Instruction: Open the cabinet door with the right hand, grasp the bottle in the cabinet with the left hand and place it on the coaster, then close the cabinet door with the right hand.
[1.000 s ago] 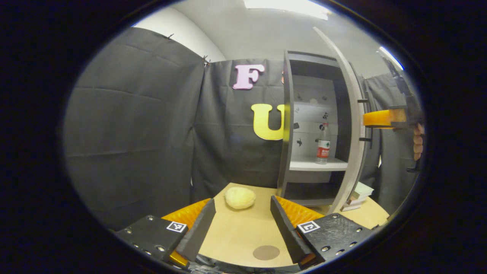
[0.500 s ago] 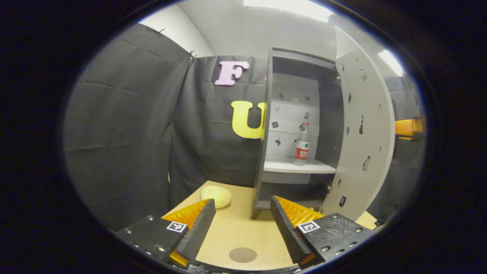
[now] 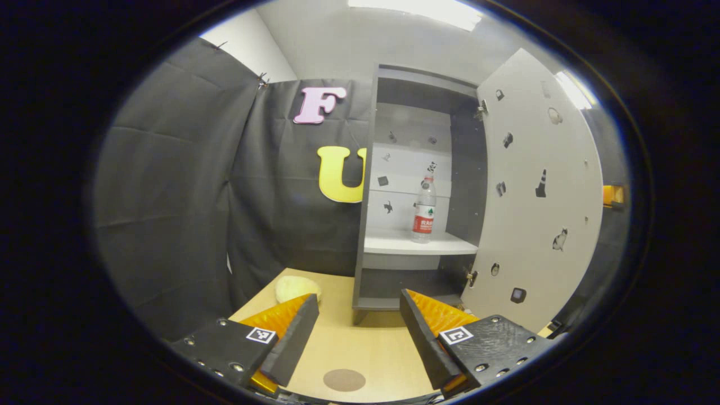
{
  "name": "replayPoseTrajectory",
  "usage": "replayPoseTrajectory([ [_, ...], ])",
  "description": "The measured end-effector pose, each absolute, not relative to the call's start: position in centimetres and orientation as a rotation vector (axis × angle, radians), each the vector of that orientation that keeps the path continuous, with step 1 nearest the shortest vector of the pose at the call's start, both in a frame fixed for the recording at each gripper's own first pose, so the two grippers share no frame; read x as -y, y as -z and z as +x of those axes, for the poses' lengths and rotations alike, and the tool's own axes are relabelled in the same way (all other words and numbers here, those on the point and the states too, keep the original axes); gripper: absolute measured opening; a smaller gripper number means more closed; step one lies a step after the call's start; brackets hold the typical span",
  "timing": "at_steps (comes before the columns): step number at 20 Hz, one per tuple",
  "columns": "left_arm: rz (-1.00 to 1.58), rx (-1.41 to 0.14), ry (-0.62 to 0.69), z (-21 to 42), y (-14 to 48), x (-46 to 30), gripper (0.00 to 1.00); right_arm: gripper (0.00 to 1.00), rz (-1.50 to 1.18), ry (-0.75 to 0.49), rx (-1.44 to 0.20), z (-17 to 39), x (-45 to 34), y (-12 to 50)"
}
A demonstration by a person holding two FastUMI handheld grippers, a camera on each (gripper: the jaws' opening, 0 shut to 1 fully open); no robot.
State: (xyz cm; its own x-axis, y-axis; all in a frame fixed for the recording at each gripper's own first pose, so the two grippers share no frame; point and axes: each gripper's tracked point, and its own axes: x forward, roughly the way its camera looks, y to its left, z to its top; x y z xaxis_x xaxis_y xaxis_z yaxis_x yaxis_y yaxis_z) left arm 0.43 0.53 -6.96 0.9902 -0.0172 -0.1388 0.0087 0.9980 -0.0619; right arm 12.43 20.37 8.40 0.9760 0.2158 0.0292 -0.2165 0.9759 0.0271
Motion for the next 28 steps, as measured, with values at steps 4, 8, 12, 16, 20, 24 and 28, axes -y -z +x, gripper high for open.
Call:
replayPoseTrajectory([
  [4,-0.057,-0.141,0.036,1.2,6.9,0.2,0.90,0.03,0.081,-0.211,0.024,12.8,-19.4,-8.4],
  [8,-0.060,-0.151,0.043,1.4,7.0,0.4,0.87,0.05,0.093,-0.225,0.026,12.7,-19.5,-8.5],
  [12,-0.051,-0.154,0.042,1.5,6.8,-0.1,0.87,0.16,0.146,-0.244,-0.024,12.4,-19.2,-7.9],
  [16,-0.057,-0.160,0.050,2.1,6.9,-0.1,0.87,0.45,0.210,-0.214,-0.047,10.4,-17.1,-7.8],
  [20,-0.060,-0.165,0.075,3.4,6.7,0.8,0.90,0.47,0.205,-0.119,-0.036,9.8,-13.1,-8.4],
  [24,-0.045,-0.172,0.110,5.1,5.9,2.1,0.87,0.80,0.210,-0.056,-0.026,11.9,-11.2,-9.1],
  [28,-0.080,-0.143,0.170,8.3,3.4,4.3,0.89,0.93,0.176,-0.020,-0.064,15.2,-10.1,-8.8],
])
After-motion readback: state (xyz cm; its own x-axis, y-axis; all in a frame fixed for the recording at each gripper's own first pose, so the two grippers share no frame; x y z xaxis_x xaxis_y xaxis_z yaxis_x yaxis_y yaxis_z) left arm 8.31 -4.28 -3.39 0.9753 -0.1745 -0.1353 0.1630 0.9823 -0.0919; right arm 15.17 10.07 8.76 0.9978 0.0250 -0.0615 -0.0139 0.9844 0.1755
